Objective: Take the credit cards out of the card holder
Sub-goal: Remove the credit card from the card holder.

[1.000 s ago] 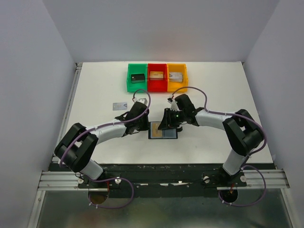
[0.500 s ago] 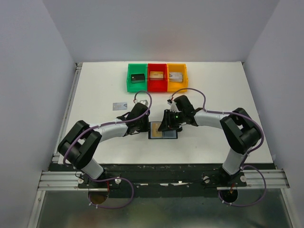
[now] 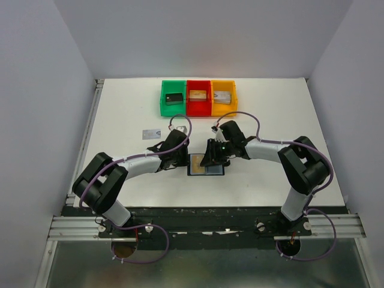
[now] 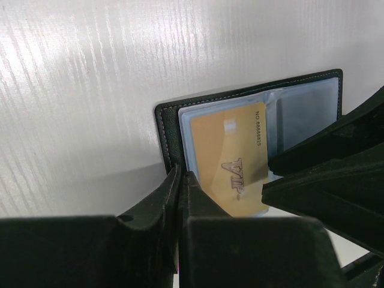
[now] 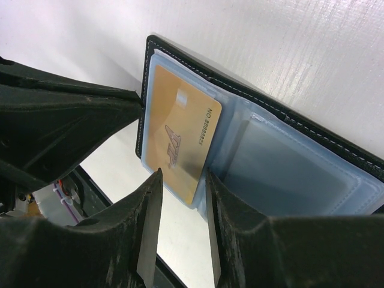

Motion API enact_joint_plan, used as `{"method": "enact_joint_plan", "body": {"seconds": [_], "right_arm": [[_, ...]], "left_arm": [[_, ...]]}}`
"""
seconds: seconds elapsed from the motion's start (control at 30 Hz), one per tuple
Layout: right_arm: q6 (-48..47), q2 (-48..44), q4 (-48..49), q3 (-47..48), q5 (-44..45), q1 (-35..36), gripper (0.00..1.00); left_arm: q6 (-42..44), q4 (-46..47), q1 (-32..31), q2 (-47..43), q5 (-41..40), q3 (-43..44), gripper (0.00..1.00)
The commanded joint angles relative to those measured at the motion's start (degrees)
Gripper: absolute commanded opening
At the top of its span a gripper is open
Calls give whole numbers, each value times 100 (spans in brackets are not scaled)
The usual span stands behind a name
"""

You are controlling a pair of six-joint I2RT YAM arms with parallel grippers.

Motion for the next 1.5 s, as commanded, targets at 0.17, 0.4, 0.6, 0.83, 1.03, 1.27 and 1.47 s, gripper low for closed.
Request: {"method": "enact_joint_plan", "body": {"seconds": [0.17, 0.4, 0.6, 0.83, 1.03, 1.27, 1.47], "right_arm": [[96, 90, 395, -6, -214, -10, 43], [184, 187, 509, -33, -276, -10, 43], [201, 205, 457, -85, -171, -27, 43], [122, 108, 334, -164, -4, -62, 43], [105, 90, 290, -165, 32, -80, 44], [87, 160, 299, -147, 14, -71, 44], [-18, 178, 53, -121, 172, -71, 46]], "left_arm": [[39, 187, 23, 26, 166, 99, 12], [30, 152, 31, 123, 87, 81, 10], [13, 72, 23, 167, 34, 64, 9], [13, 64, 32, 229, 26, 72, 8], [-5, 55, 32, 273, 26, 72, 7], [-5, 64, 31, 281, 34, 63, 6], [-22, 55, 32, 290, 17, 55, 6]]}}
